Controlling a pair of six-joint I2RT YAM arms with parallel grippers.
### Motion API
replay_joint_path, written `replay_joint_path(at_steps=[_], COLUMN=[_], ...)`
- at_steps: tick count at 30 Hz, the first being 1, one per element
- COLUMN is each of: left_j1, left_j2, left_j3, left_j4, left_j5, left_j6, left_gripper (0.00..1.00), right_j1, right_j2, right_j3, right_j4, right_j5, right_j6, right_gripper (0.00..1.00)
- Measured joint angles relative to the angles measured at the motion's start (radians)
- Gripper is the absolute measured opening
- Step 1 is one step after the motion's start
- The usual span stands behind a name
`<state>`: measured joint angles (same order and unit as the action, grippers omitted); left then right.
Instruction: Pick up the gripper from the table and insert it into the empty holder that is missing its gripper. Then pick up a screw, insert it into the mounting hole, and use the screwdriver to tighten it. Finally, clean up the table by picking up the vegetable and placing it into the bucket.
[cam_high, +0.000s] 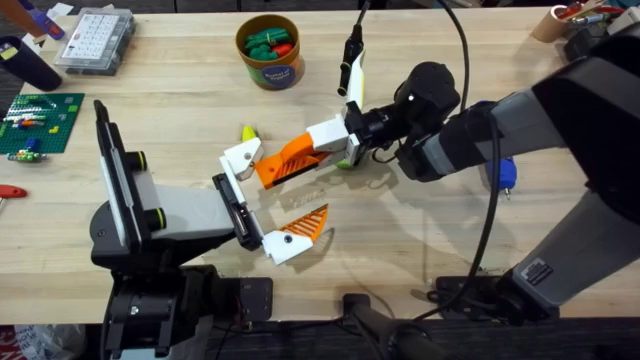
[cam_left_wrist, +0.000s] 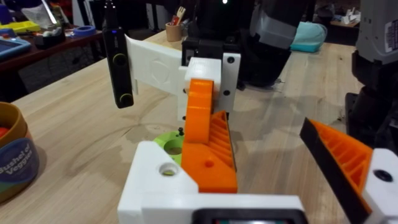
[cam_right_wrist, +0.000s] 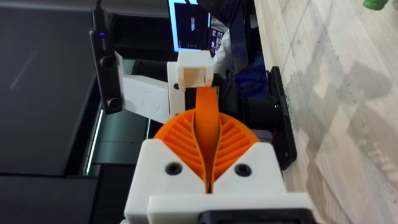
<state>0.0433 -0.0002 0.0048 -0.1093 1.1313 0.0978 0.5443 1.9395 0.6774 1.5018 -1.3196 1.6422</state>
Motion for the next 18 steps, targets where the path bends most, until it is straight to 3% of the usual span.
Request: replay_joint_path(at_steps=[18], left_j1=[0.001], left_j2=[0.000], left_j3=[0.000], left_j4=[-0.001], left_j5=[0.005], left_j6=[0.000], left_gripper=[0.986], right_j1=[0.000], right_j2=[0.000], right_j3=[0.000], right_j4=[0.009], right_j5=[-0.073], right_j6=[0.032], right_gripper=[0.020])
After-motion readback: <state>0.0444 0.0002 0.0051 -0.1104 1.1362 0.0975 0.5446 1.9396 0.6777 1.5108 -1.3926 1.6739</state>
